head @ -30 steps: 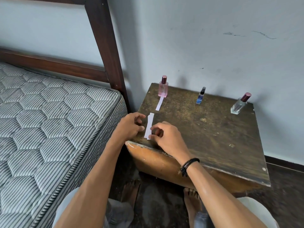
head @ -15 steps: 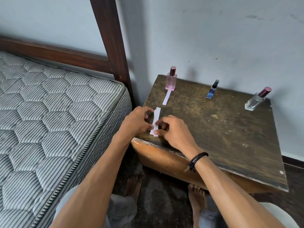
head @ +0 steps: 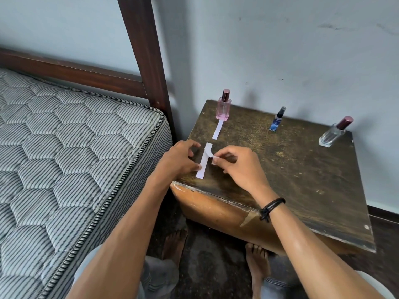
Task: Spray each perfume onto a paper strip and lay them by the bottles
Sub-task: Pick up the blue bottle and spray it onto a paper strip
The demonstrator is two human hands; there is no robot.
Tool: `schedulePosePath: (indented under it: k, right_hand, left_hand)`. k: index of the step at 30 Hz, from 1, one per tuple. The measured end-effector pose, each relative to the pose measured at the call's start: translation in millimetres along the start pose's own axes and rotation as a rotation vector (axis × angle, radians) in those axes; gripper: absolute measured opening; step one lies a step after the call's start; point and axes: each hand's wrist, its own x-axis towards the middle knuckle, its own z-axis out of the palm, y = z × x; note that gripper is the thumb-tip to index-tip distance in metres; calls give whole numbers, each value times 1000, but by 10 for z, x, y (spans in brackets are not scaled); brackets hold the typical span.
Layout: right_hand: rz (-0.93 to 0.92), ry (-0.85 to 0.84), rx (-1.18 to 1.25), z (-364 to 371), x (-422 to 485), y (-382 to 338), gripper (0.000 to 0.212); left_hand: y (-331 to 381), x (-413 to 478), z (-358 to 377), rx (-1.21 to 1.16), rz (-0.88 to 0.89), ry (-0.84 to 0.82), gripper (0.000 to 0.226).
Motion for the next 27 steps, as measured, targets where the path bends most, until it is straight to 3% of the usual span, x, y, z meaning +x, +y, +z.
schedulePosePath:
  k: [8, 12, 16, 19, 22, 27]
  right_hand:
    - [144, 82, 465, -399, 1, 15, 11]
    - [164, 85, 569, -510, 5, 54, 14]
    - [161, 57, 644, -657, 5, 80, 15]
    - [187, -77, 652, -800, -14, 103, 16]
    - [208, -222, 574, -913, -37, 148, 16]
    - [242, -323, 416, -1025, -59, 231, 11]
  left_hand:
    - [238, 13, 110, -305, 20, 71, 11]
    - [381, 0, 263, -260, 46, 46, 12]
    - [560, -57, 317, -653, -40, -23, 38]
    - [667, -80, 319, -968, -159, -147, 46]
    - [722, -68, 350, -1151, -215, -164, 31]
    - [777, -25, 394, -1169, -211, -40, 9]
